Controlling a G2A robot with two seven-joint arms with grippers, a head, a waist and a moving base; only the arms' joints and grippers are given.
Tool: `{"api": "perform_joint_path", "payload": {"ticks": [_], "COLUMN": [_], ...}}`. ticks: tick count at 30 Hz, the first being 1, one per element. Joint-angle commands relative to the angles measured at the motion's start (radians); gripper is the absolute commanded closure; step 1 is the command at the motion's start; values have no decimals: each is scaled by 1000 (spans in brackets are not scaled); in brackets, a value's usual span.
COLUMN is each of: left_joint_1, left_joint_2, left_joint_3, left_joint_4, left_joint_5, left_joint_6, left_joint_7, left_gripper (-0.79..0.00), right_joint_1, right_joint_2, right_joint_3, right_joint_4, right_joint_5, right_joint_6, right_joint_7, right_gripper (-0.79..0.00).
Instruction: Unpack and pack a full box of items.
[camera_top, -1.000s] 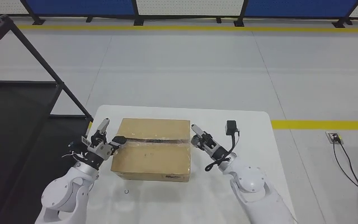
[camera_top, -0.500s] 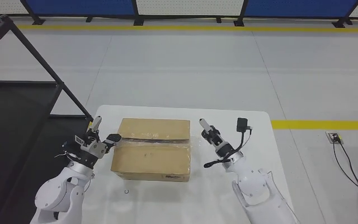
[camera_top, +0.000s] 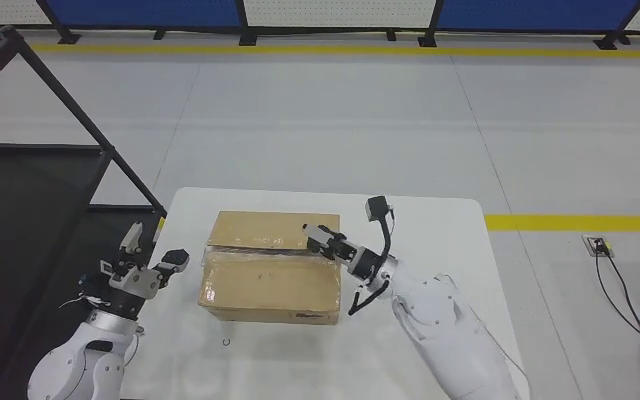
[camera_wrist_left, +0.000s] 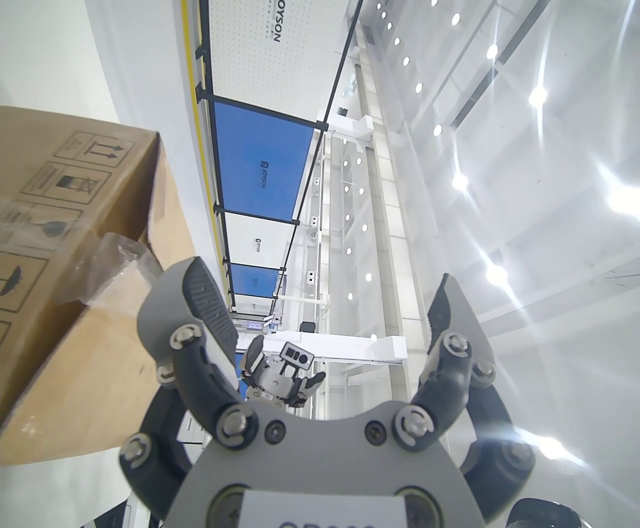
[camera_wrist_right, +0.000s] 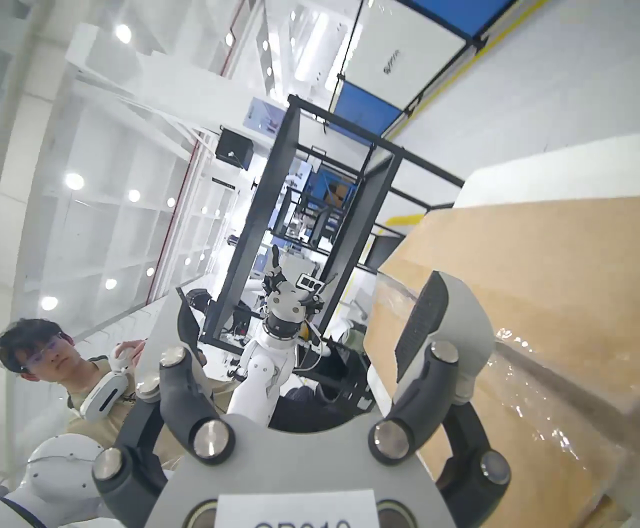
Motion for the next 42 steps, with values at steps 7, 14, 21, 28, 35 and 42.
{"api": "perform_joint_path", "payload": {"ticks": [7, 14, 21, 28, 35, 42], "left_joint_1": [10, 9, 10, 18, 23, 24], "left_joint_2": [5, 8, 11, 14, 17, 20], "left_joint_3": [1, 15, 27, 33, 25, 24], "left_joint_4": [1, -4, -4, -14, -10, -7], "left_joint_5": [1, 10, 16, 15, 9, 3], "left_joint_6": [1, 4, 1, -4, -9, -10], "left_joint_7": [5, 6, 9, 11, 18, 24], "left_gripper": [-785, -785, -785, -785, -785, -785], "right_joint_1": [116, 134, 125, 150, 182, 205], "right_joint_2": [-27, -31, -27, -34, -45, -56], "right_joint_3": [-55, -74, -93, -93, -97, -113], "right_joint_4": [195, 205, 166, 212, 264, 299], "right_joint_5": [107, 19, -37, -32, -10, 11], "right_joint_6": [22, -63, -81, -10, 26, 55], "right_joint_7": [117, 91, 174, 141, 120, 153], "right_gripper": [-785, -785, -785, -785, -785, -785]}}
